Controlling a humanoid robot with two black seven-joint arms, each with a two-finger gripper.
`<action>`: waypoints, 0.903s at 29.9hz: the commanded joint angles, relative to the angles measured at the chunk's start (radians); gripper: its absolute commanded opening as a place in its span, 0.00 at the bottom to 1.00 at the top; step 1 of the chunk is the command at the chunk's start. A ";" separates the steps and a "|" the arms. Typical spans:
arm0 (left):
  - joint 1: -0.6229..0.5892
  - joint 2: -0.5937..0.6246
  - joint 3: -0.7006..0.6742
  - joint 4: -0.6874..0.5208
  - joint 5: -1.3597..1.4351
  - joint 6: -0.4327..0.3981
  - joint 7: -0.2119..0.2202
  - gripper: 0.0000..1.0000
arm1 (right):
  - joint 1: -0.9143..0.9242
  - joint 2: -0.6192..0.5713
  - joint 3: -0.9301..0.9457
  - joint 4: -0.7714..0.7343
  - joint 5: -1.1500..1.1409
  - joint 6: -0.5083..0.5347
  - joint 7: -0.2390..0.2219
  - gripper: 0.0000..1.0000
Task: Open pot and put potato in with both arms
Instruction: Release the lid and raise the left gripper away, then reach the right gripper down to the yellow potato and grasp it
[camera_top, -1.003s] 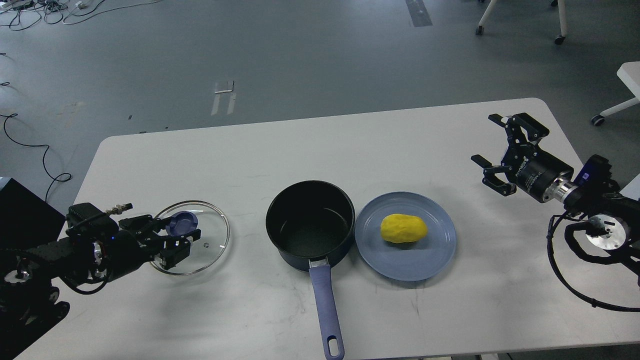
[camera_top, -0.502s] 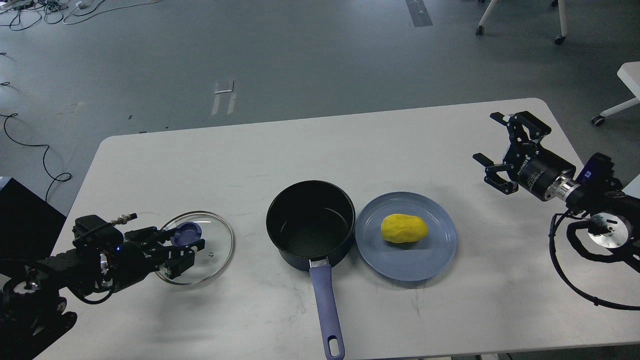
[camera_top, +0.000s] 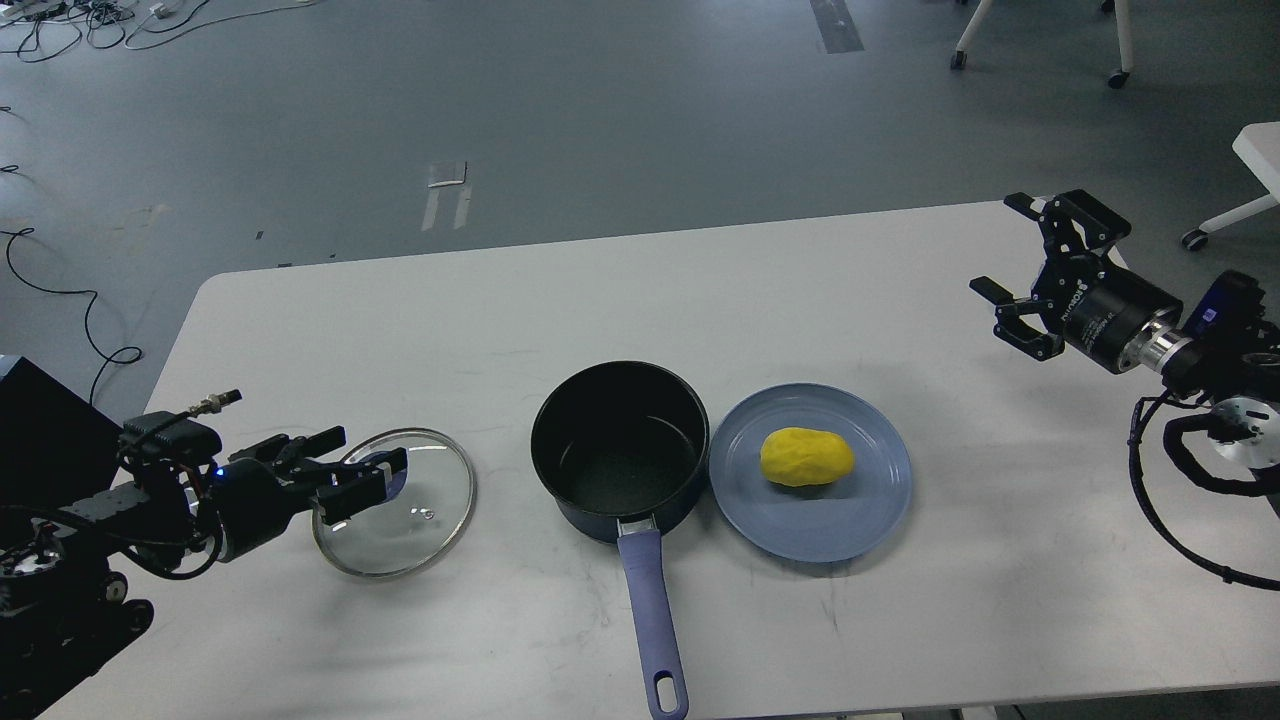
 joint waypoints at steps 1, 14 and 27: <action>-0.070 0.014 -0.001 -0.002 -0.184 -0.069 0.000 0.98 | 0.116 -0.046 -0.096 0.036 -0.150 0.000 0.000 1.00; -0.285 0.002 -0.017 -0.002 -1.234 -0.370 0.000 0.98 | 0.666 -0.080 -0.513 0.341 -0.869 0.000 0.000 1.00; -0.295 -0.009 -0.157 -0.018 -1.458 -0.503 0.000 0.98 | 0.815 0.186 -0.880 0.412 -1.368 0.000 0.000 1.00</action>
